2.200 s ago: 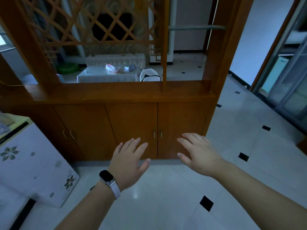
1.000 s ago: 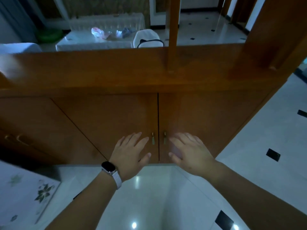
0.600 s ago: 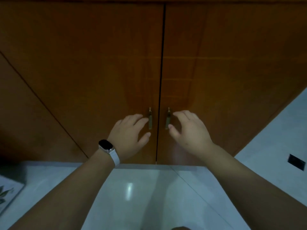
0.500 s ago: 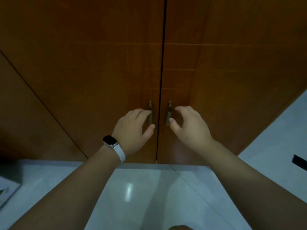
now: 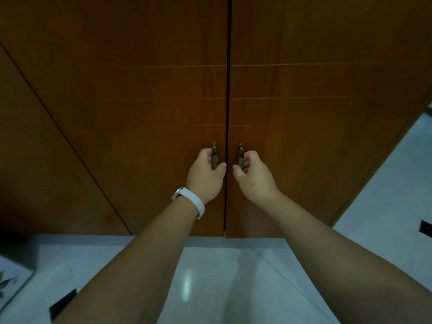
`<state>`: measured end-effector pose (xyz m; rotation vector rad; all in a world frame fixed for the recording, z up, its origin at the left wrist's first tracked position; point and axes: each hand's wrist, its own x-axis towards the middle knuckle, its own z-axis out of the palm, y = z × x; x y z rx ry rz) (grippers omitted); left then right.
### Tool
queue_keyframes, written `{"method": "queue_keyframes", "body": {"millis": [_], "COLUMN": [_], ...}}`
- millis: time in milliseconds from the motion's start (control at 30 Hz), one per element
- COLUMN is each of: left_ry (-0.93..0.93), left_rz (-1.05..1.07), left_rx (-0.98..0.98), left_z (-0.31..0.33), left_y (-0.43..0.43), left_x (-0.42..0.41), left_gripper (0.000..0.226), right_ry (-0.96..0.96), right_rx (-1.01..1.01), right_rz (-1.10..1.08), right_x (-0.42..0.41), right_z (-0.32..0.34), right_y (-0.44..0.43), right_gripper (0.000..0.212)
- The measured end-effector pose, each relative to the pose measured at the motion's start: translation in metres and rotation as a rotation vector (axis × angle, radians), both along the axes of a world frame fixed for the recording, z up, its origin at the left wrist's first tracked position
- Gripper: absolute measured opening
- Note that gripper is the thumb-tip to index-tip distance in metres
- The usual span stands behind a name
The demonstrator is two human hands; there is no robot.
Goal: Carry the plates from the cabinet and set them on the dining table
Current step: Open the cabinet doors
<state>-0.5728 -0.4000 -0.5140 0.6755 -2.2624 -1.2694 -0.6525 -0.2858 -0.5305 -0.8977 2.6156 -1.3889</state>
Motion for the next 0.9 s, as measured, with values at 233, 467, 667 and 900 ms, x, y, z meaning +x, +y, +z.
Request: {"method": "queue_keyframes", "body": {"millis": [233,467,667,900], "left_ry": [-0.01,0.008,0.087,0.073], "left_rz": [0.088,-0.032,0.007,0.027], "left_rx": [-0.015,-0.208,-0.245,-0.199], "left_z": [0.003,-0.005,-0.03,-0.033], "left_y": [0.017,0.015,0.02,0.025], "left_x": [0.032,0.085,0.127,0.186], "left_gripper": [0.015,0.017,0.022,0.034], "right_ry": [-0.037,0.034,0.017,0.06], "right_rx": [0.004,0.001,-0.058,-0.07], "right_rz": [-0.031,-0.045,-0.132,-0.305], "right_x": [0.038,0.073,0.102,0.141], "right_z": [0.006,-0.006,-0.015,-0.024], "right_y": [0.031,0.068,0.089,0.122], "right_gripper": [0.005,0.009,0.014,0.051]}}
